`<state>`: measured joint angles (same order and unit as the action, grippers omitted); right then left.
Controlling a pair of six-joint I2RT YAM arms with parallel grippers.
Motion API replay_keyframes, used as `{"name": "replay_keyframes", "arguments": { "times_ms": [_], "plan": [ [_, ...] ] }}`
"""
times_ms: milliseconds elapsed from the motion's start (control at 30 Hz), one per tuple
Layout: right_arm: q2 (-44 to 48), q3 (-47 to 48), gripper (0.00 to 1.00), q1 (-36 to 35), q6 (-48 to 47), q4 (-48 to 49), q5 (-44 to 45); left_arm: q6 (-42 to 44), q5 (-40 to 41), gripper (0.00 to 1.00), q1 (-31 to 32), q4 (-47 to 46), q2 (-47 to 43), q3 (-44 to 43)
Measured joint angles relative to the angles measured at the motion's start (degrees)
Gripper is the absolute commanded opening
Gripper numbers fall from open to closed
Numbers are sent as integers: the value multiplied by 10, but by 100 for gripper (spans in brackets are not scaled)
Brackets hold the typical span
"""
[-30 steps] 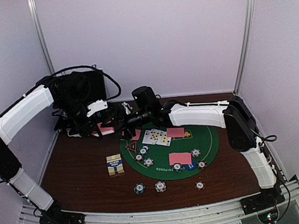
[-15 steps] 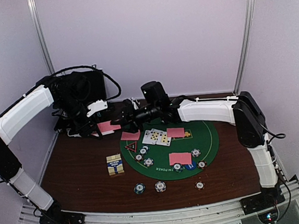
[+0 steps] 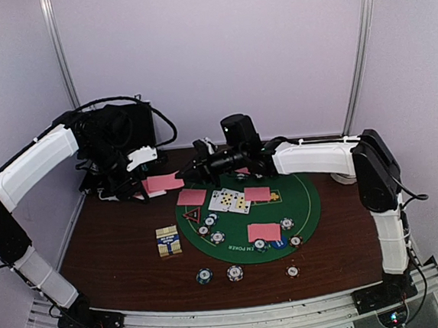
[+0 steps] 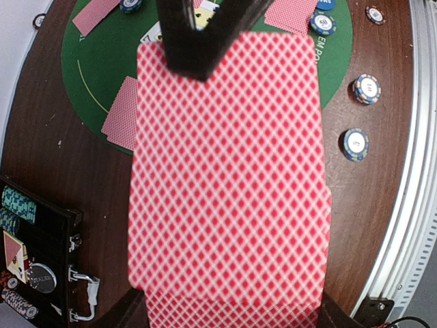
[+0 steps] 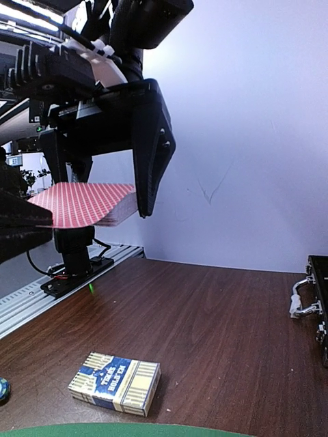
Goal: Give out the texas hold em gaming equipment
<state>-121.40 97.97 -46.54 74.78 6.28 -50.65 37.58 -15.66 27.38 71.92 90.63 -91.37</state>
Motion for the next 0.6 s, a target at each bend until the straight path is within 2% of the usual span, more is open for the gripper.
{"name": "replay_keyframes", "arguments": {
  "times_ms": [333, 600],
  "plan": [
    [70, -81, 0, 59, 0, 3, -6, 0, 8, 0, 0, -6, -1, 9],
    [129, -152, 0, 163, -93, -81, -5, 1, 18, 0, 0, -15, -8, 19]
  ]
}}
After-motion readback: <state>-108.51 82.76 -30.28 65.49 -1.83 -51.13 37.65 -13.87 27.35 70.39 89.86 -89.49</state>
